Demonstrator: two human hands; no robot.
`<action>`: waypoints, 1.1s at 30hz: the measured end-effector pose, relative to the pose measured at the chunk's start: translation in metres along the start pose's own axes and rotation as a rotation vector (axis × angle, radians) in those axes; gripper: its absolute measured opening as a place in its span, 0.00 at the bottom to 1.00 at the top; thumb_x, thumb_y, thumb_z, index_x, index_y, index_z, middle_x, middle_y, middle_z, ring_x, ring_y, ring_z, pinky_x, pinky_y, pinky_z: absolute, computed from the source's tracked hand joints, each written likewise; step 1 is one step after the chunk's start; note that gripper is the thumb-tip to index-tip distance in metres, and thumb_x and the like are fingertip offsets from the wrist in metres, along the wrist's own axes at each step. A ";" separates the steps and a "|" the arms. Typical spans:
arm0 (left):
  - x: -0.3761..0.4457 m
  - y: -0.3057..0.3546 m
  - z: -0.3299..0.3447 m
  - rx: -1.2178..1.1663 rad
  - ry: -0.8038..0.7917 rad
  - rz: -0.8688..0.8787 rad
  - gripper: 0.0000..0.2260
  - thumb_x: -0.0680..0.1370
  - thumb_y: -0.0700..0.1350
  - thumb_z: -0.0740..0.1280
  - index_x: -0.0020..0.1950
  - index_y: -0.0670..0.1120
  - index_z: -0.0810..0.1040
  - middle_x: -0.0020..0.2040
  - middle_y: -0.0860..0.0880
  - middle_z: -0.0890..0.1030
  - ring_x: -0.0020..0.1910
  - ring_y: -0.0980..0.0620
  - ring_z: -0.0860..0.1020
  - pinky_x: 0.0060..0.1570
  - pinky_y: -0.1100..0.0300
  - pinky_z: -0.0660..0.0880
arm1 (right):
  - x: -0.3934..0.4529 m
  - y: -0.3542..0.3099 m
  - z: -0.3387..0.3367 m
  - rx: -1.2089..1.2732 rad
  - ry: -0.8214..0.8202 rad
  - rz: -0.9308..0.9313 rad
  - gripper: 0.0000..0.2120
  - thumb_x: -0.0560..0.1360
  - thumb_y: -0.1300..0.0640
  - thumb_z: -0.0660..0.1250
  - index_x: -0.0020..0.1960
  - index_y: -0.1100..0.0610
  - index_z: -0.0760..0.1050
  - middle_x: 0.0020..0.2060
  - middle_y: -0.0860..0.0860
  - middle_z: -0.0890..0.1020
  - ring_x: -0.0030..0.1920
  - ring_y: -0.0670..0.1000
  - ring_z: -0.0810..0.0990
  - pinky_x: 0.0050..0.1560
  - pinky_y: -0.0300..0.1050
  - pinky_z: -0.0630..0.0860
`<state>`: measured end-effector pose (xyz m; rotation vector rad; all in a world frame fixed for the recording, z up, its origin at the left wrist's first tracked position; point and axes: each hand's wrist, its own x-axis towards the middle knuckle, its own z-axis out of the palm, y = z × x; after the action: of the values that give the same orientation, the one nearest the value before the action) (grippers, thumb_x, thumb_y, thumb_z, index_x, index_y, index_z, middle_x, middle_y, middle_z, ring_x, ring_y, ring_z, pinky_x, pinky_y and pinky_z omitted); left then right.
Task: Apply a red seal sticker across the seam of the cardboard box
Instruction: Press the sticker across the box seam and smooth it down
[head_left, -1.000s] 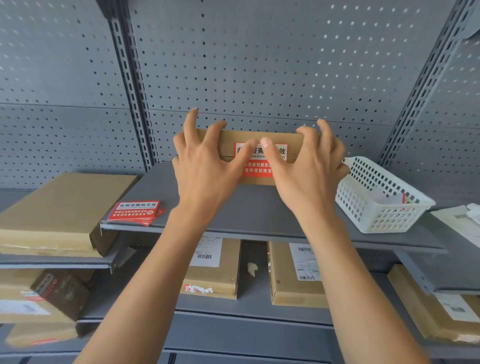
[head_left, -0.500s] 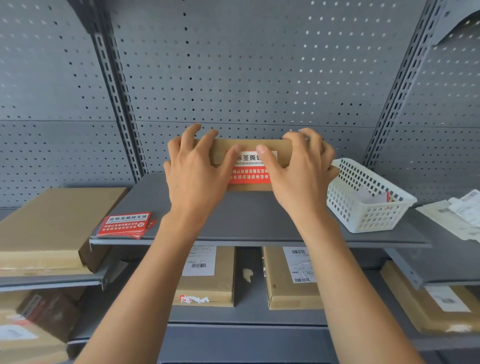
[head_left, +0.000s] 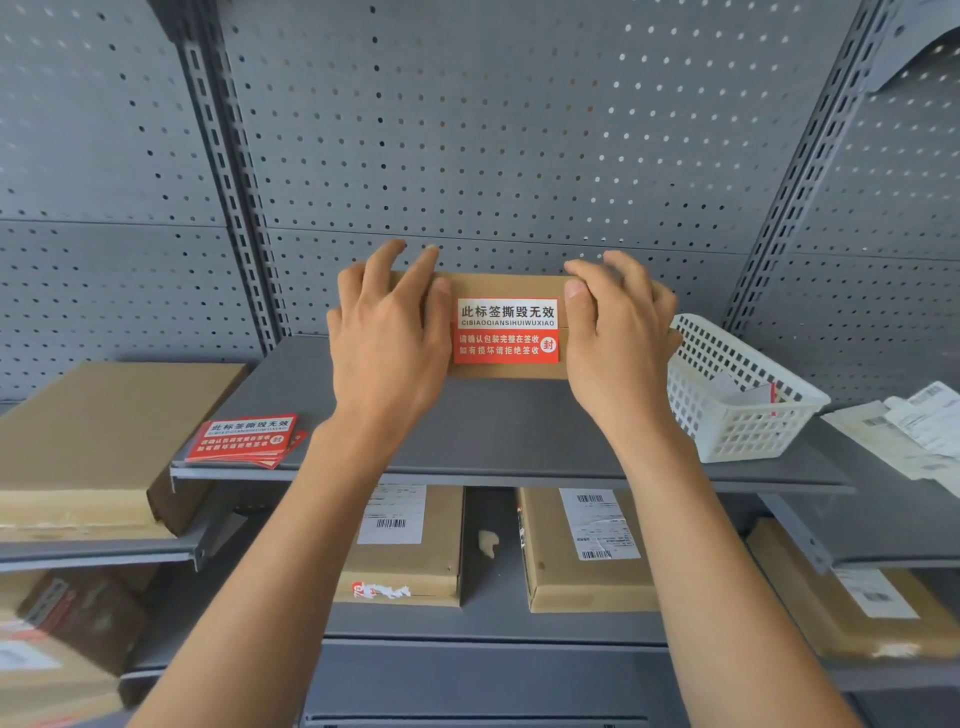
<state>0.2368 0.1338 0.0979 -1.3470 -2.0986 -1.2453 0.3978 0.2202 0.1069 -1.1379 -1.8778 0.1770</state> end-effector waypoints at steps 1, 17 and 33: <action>0.000 0.000 -0.001 0.006 -0.007 0.002 0.23 0.84 0.56 0.53 0.76 0.52 0.72 0.78 0.48 0.68 0.75 0.43 0.64 0.65 0.40 0.68 | 0.000 -0.001 0.000 -0.010 -0.009 0.002 0.18 0.85 0.46 0.53 0.70 0.47 0.74 0.77 0.49 0.66 0.75 0.58 0.61 0.69 0.64 0.62; 0.007 0.003 -0.015 0.150 0.018 0.097 0.28 0.81 0.67 0.55 0.76 0.55 0.71 0.84 0.44 0.57 0.82 0.37 0.56 0.66 0.35 0.67 | 0.001 -0.024 -0.013 -0.228 -0.002 -0.084 0.36 0.75 0.27 0.57 0.75 0.48 0.67 0.83 0.54 0.51 0.81 0.66 0.51 0.68 0.68 0.61; 0.013 -0.004 -0.027 0.104 0.015 0.171 0.21 0.86 0.56 0.54 0.76 0.53 0.72 0.82 0.44 0.62 0.82 0.37 0.57 0.66 0.33 0.67 | 0.008 -0.021 -0.028 -0.145 -0.014 -0.160 0.22 0.86 0.46 0.51 0.76 0.51 0.68 0.82 0.55 0.56 0.80 0.63 0.57 0.70 0.68 0.61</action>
<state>0.2229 0.1181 0.1202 -1.4320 -1.9628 -1.0592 0.4040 0.2057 0.1391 -1.0782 -2.0110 -0.0419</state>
